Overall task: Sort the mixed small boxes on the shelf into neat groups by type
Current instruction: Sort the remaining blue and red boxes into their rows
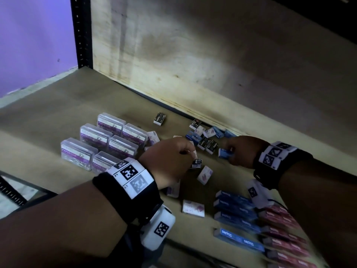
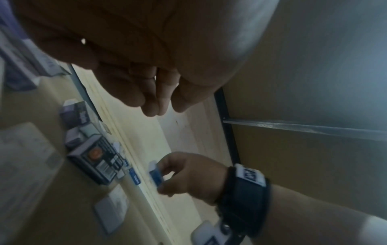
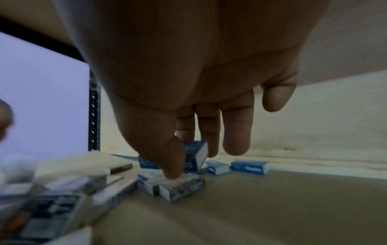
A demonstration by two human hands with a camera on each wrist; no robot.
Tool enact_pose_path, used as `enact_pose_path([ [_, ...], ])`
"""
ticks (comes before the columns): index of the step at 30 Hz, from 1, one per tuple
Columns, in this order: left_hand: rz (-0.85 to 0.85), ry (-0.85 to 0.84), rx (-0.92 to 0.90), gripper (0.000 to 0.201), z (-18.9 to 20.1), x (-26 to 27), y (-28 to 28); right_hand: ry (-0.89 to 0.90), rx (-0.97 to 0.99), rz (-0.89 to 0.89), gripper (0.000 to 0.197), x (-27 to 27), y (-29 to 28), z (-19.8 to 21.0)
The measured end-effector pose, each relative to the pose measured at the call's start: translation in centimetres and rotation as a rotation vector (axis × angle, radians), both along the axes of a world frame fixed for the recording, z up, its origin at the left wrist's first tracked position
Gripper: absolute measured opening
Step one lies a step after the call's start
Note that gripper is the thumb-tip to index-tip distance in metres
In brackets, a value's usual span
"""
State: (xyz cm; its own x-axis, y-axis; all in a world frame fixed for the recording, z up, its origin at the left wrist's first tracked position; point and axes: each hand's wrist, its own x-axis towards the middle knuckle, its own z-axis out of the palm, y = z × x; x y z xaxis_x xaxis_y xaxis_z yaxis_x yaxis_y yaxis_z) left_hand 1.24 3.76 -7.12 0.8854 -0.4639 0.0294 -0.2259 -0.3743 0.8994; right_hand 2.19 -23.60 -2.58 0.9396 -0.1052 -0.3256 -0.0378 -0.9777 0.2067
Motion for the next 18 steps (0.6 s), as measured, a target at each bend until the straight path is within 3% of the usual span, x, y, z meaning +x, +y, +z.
enact_pose_path([
  [3,-0.021,-0.034,0.014,0.026,0.5,-0.4,0.2,-0.114,0.07,-0.009,0.025,-1.6,0.6,1.1],
  [13,-0.012,-0.046,0.138,0.012,1.2,-1.3,-0.1,-0.314,0.279,-0.06,0.046,-9.3,3.8,3.3],
  [18,-0.025,-0.061,0.184,0.017,1.1,-2.0,-0.7,-0.425,0.309,-0.048,0.05,-12.8,4.6,3.5],
])
